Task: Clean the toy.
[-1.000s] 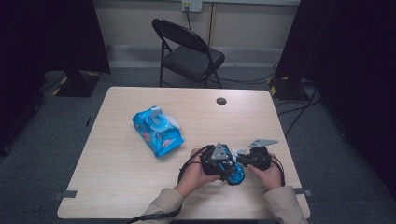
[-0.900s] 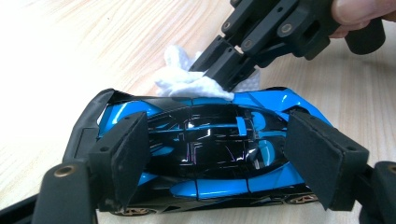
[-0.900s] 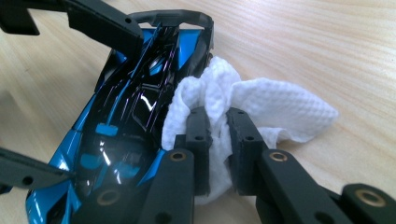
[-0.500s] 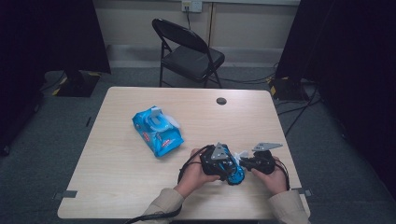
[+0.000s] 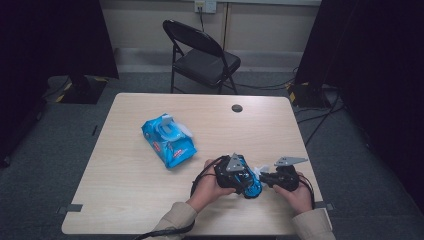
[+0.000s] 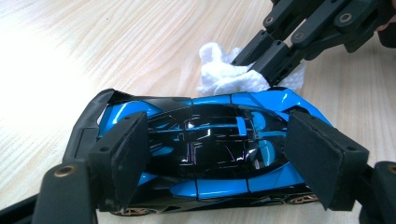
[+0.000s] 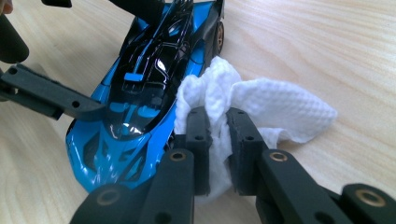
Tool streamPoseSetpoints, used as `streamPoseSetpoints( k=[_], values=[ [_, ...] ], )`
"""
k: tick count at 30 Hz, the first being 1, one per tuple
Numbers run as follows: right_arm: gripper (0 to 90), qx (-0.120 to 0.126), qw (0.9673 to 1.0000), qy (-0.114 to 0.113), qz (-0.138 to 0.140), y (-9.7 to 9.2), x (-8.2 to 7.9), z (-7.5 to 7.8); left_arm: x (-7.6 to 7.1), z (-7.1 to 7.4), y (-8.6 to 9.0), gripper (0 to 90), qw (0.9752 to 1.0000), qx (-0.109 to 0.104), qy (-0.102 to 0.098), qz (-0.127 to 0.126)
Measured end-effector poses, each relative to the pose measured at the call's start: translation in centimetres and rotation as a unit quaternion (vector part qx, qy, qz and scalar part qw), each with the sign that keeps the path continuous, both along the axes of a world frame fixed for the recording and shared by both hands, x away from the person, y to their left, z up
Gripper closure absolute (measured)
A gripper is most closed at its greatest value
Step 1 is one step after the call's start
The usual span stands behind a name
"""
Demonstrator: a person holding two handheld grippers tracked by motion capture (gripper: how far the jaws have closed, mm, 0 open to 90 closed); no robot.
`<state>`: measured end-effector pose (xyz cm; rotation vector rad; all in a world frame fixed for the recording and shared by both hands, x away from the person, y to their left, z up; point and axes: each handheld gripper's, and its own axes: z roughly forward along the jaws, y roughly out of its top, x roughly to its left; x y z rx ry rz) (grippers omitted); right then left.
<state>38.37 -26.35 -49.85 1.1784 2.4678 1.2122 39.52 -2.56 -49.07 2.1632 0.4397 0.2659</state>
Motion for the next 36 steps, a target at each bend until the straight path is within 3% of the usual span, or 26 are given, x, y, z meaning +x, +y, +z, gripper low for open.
streamPoseSetpoints(
  k=[28,36],
  values=[
    [80.5,-0.006,0.9998,0.013,0.012,-1.5,-2.1,0.2,0.0,0.1,-0.1,22.0,1.0,0.003,0.001,0.002],
    [80.2,0.0,1.0,-0.003,0.002,-2.3,-2.1,1.4,0.0,0.1,-0.1,22.0,1.0,0.003,0.001,0.003]
  ],
)
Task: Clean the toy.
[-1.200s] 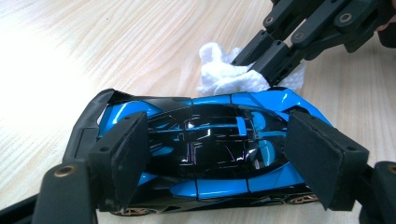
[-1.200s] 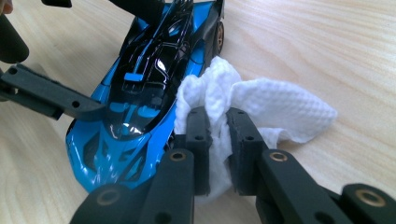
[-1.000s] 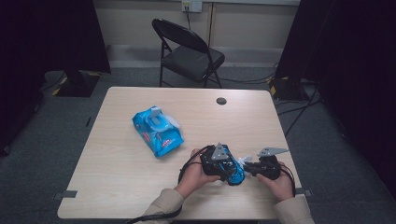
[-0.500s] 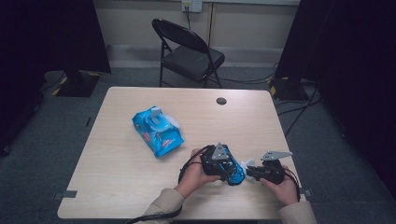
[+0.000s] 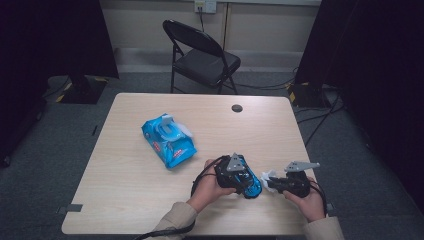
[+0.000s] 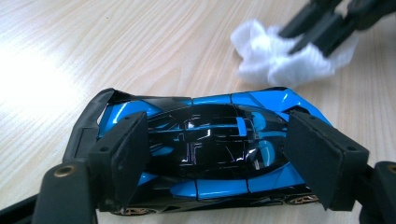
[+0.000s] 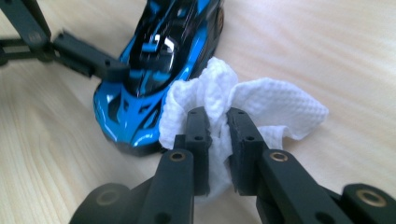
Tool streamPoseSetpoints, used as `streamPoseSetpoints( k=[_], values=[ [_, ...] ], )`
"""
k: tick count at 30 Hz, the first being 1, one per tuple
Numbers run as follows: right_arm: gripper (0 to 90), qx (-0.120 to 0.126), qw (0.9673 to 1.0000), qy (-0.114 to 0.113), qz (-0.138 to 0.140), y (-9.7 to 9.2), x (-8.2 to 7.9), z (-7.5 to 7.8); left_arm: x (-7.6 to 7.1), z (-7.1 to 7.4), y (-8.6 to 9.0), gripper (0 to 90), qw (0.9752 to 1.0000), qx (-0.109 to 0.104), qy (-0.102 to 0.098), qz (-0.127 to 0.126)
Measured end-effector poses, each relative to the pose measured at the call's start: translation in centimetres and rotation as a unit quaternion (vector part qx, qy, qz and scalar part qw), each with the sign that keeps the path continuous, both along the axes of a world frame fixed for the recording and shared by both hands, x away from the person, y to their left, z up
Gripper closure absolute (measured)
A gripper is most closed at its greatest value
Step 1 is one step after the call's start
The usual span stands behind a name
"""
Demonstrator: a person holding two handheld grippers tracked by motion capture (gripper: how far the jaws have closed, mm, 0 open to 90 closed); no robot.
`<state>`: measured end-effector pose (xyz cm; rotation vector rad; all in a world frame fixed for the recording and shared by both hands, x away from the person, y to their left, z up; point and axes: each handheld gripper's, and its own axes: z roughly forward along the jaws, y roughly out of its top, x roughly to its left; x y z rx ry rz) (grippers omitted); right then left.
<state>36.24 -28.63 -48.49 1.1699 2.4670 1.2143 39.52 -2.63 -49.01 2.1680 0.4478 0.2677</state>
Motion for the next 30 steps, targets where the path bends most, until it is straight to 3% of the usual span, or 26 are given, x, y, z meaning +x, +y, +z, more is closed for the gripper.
streamPoseSetpoints(
  k=[8,12,24,30],
  values=[
    [79.7,0.0,0.9993,-0.037,-0.005,0.8,0.7,1.9,0.0,0.0,0.0,22.0,1.0,0.0,0.0,0.0],
    [79.7,-0.002,0.9987,-0.05,-0.011,1.7,1.8,2.5,0.0,0.0,0.0,22.1,1.0,0.0,0.0,0.0],
    [79.7,0.007,0.9973,-0.048,-0.055,3.7,5.7,1.9,0.0,0.0,0.0,22.0,1.0,0.0,0.0,-0.001],
    [79.7,-0.004,0.9971,-0.045,-0.061,4.8,7.1,1.6,0.0,0.0,0.0,22.0,1.0,0.0,0.0,-0.001]
  ],
)
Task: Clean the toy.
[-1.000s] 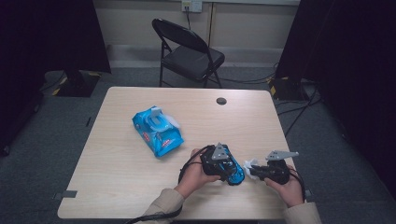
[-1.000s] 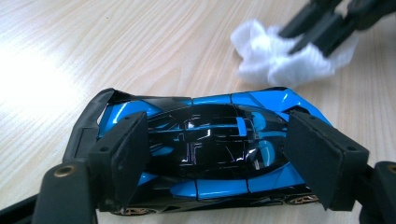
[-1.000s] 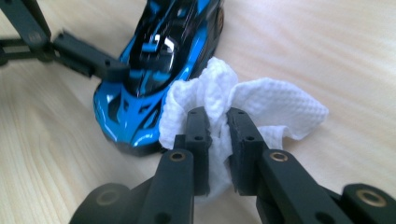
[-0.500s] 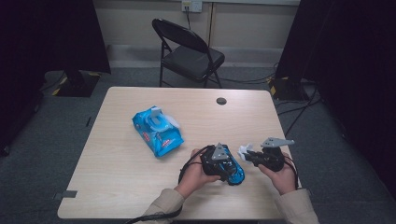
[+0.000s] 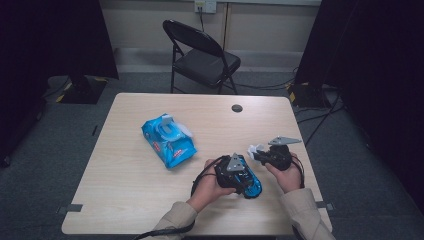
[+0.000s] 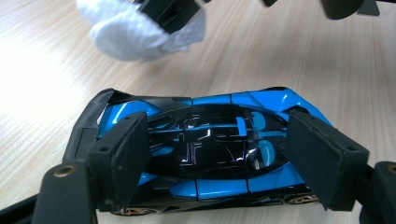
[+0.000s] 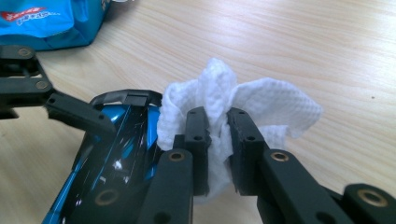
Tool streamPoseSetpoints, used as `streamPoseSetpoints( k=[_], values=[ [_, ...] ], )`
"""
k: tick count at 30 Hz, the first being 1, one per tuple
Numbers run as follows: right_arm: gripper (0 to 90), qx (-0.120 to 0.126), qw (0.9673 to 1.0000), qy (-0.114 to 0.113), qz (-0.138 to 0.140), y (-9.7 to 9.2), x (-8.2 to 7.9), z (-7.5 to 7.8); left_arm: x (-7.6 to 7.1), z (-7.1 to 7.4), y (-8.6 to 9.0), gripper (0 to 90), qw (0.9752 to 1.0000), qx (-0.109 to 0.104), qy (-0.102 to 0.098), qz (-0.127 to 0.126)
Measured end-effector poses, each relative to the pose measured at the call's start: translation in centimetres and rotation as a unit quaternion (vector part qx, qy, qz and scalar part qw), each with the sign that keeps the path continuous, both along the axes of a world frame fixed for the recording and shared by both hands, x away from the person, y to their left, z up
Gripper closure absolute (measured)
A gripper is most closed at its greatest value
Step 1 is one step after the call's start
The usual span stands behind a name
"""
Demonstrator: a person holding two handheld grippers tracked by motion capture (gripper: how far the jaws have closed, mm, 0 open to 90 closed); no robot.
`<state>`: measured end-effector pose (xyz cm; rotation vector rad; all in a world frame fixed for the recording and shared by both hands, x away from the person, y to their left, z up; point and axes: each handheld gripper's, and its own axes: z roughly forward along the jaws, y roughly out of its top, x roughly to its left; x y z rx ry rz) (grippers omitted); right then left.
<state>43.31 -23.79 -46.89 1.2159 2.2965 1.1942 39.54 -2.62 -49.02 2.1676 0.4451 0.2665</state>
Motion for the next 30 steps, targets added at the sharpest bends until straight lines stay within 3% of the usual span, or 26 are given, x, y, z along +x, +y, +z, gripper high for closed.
streamPoseSetpoints(
  k=[10,14,17,23,30],
  values=[
    [80.0,-0.018,0.9994,0.023,0.017,2.0,0.7,-1.8,0.0,0.0,0.0,22.0,1.0,-0.001,0.001,0.0],
    [80.0,-0.003,0.9993,0.035,0.016,1.7,0.8,-2.3,0.0,0.0,0.0,22.0,1.0,-0.002,0.0,0.0],
    [80.0,-0.005,0.9988,0.043,0.022,1.4,0.7,-2.7,0.0,0.0,0.0,22.0,1.0,-0.002,0.001,0.001],
    [80.0,0.005,0.999,0.041,0.019,1.3,0.6,-3.0,0.0,-0.1,0.0,22.1,1.0,-0.003,0.0,0.0],
    [80.0,-0.008,0.999,0.038,0.023,1.3,0.4,-3.0,0.1,0.0,0.1,22.2,1.0,-0.002,0.0,0.0]
  ],
)
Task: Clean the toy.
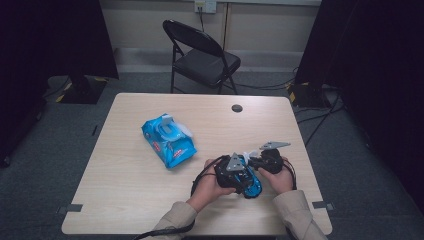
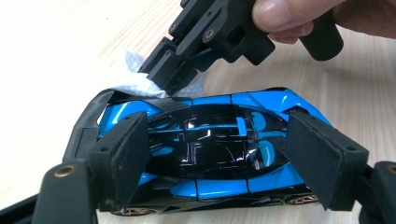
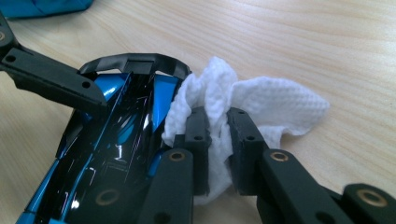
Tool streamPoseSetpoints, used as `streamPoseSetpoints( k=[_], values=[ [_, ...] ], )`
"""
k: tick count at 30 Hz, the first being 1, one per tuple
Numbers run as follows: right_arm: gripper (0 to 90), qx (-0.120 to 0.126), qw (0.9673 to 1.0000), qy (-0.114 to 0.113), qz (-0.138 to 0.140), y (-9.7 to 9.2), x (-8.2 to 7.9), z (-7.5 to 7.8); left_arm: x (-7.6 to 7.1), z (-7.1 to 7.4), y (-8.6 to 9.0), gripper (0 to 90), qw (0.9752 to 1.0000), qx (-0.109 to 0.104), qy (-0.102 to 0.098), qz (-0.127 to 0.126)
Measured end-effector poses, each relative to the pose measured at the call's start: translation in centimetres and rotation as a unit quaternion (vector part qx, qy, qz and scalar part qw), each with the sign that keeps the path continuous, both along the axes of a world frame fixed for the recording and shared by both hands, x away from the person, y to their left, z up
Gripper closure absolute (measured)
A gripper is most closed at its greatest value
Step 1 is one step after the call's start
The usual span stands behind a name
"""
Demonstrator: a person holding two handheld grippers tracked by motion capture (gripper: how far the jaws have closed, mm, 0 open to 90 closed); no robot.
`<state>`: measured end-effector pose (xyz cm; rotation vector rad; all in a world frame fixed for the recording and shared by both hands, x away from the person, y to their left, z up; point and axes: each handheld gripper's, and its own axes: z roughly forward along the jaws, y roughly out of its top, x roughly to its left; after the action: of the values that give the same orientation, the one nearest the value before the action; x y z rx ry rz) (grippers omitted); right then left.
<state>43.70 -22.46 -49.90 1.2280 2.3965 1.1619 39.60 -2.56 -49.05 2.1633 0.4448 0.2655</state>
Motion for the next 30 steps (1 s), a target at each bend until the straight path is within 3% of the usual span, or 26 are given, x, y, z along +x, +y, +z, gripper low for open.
streamPoseSetpoints(
  k=[17,24,30],
  values=[
    [80.0,-0.005,0.9999,0.001,0.016,-1.0,-1.6,0.1,0.1,0.0,0.0,22.1,1.0,0.001,0.001,0.001],
    [79.9,0.009,0.9998,0.0,0.018,-1.7,-2.5,-0.1,0.1,0.0,0.0,22.2,1.0,0.001,0.001,0.0],
    [79.8,0.007,0.9997,-0.004,0.025,-2.2,-3.1,-0.2,0.1,0.1,0.0,22.1,1.0,0.003,0.002,0.0]
  ],
)
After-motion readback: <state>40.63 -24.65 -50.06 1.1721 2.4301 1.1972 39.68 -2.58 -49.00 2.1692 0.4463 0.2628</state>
